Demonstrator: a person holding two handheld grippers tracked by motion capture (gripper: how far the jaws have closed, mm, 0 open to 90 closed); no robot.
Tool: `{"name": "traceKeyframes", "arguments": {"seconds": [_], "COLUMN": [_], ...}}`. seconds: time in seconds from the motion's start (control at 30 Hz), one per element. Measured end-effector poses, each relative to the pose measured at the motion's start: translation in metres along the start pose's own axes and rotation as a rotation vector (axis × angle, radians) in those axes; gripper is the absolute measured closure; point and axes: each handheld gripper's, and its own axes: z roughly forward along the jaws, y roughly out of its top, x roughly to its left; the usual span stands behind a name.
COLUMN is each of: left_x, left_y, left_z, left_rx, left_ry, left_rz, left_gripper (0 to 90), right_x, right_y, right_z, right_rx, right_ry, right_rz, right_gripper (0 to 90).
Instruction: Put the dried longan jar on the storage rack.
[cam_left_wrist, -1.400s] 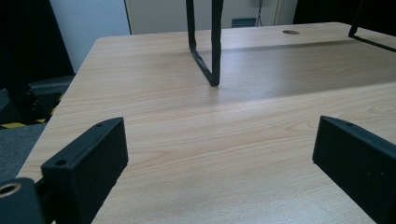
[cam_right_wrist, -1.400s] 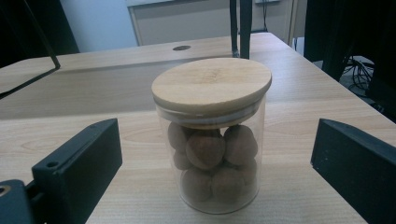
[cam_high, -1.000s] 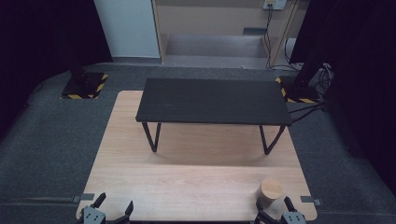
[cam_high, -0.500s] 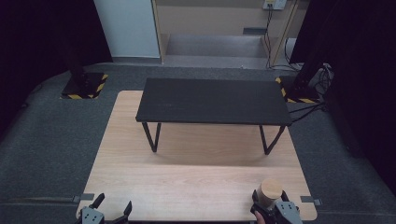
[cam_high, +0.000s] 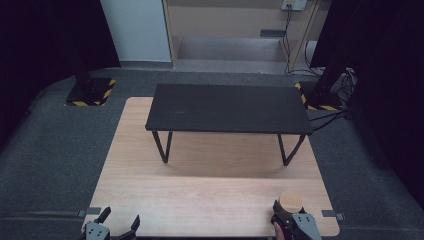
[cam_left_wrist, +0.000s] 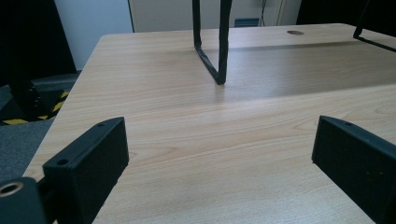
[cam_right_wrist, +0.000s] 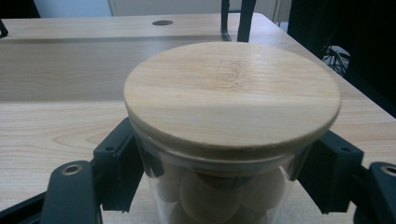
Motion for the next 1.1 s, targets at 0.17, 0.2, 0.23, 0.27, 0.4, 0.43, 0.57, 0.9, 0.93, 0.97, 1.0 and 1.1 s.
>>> {"name": "traceKeyframes", "arguments": {"seconds": [0.17, 0.2, 0.23, 0.27, 0.4, 0.43, 0.57, 0.9, 0.93, 0.97, 1.0, 1.1], "left_x": [0.000, 0.000, 0.001, 0.001, 0.001, 0.001, 0.000, -0.002, -0.003, -0.003, -0.003, -0.003], "left_y": [0.000, 0.001, 0.001, 0.001, 0.002, 0.002, 0.002, 0.002, 0.002, 0.003, 0.003, 0.003], "left_z": [0.000, 0.000, 0.000, 0.000, 0.002, 0.002, 0.002, 0.003, 0.003, 0.003, 0.003, 0.003], "left_rx": [-0.006, -0.006, -0.005, -0.005, -0.003, -0.003, -0.007, -0.007, -0.007, -0.006, -0.004, -0.002], "left_ry": [-0.002, -0.003, -0.005, -0.007, -0.017, -0.017, -0.021, -0.036, -0.038, -0.040, -0.043, -0.051], "left_rz": [-0.003, -0.003, -0.003, -0.003, -0.001, -0.001, -0.002, -0.002, -0.001, 0.000, -0.001, 0.001], "left_gripper": [2.5, 2.6, 2.6, 2.6, 2.7, 2.7, 2.8, 3.0, 3.1, 3.1, 3.1, 3.2], "right_x": [-0.001, 0.000, 0.000, -0.001, -0.004, -0.004, -0.008, -0.016, -0.018, -0.019, -0.019, -0.020], "right_y": [0.002, 0.005, 0.005, 0.008, 0.028, 0.028, 0.048, 0.104, 0.109, 0.114, 0.124, 0.138], "right_z": [-0.004, -0.009, -0.009, -0.011, -0.023, -0.023, -0.032, -0.036, -0.035, -0.034, -0.032, -0.030], "right_rx": [-0.001, -0.013, -0.013, -0.017, -0.036, -0.036, -0.049, -0.078, -0.079, -0.075, -0.072, -0.073], "right_ry": [0.010, 0.013, 0.013, 0.018, 0.046, 0.046, 0.070, 0.127, 0.139, 0.143, 0.144, 0.156], "right_rz": [0.021, 0.024, 0.024, 0.025, 0.027, 0.027, 0.037, 0.026, 0.037, 0.036, 0.025, 0.022], "right_gripper": [25.5, 25.5, 25.5, 25.5, 25.5, 25.5, 25.5, 25.5, 25.5, 25.5, 25.6, 25.6]}}
